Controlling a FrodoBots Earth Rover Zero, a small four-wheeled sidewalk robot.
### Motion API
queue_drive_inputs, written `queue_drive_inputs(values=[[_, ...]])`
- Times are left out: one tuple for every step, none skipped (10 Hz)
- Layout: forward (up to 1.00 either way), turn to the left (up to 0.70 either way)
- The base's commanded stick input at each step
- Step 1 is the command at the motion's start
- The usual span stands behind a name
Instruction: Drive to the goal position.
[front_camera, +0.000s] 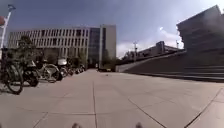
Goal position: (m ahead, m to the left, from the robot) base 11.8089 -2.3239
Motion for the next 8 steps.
queue_drive_inputs(values=[[0.7, 0.14], [0.7, 0.14], [0.7, 0.14], [0.7, 0.14], [0.7, 0.14], [0.7, 0.14], [0.7, 0.14], [0.7, 0.14]])
